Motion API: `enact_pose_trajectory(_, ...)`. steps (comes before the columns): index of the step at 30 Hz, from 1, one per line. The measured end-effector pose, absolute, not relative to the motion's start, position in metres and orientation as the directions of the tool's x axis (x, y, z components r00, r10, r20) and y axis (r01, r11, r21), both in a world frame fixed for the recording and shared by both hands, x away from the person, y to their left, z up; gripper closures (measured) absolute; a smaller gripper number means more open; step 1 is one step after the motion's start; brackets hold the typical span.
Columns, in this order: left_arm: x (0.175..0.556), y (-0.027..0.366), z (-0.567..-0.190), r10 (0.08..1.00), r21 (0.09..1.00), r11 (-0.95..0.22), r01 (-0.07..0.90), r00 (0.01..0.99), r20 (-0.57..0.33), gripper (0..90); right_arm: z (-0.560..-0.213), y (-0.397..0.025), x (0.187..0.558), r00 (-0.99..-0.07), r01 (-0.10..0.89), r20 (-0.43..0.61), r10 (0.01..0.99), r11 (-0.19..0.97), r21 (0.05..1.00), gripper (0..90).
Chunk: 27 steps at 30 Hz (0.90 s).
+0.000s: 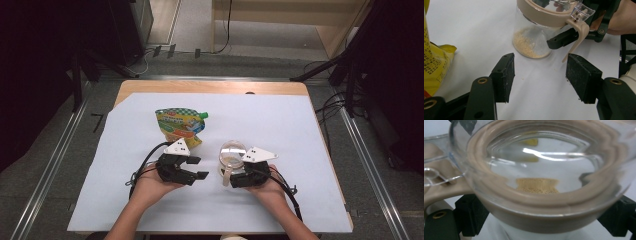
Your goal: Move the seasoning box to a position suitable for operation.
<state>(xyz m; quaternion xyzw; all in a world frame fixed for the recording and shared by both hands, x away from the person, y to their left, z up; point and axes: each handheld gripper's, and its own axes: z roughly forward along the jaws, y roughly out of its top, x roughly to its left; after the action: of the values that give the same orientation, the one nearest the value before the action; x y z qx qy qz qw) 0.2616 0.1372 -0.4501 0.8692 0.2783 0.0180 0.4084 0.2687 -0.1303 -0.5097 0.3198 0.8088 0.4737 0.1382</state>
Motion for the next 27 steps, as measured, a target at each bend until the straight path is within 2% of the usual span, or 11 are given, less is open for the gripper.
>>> enact_pose_trajectory(8, 0.263, 0.138, -0.451, 0.498, 0.72, -0.507, 0.474, 0.843, -0.204, 40.8, -0.509, -0.137, 0.27, -0.773, 0.429, 0.117, 0.624, 0.378, 0.82, 8.1)
enact_pose_trajectory(13, 0.264, 0.136, -0.452, 0.496, 0.717, -0.512, 0.474, 0.844, -0.204, 40.8, -0.503, -0.145, 0.264, -0.782, 0.423, 0.108, 0.614, 0.396, 0.815, 8.1)
enact_pose_trajectory(19, 0.264, 0.135, -0.452, 0.498, 0.721, -0.507, 0.473, 0.843, -0.203, 40.9, -0.501, -0.157, 0.254, -0.776, 0.466, 0.149, 0.612, 0.398, 0.79, 8.1)
enact_pose_trajectory(21, 0.265, 0.135, -0.452, 0.495, 0.721, -0.506, 0.474, 0.844, -0.206, 44.3, -0.497, -0.165, 0.25, -0.767, 0.472, 0.152, 0.624, 0.388, 0.791, 14.6)
enact_pose_trajectory(27, 0.264, 0.129, -0.453, 0.48, 0.722, -0.51, 0.468, 0.851, -0.212, 55.6, -0.487, -0.18, 0.239, -0.762, 0.465, 0.142, 0.632, 0.382, 0.799, 22.9)
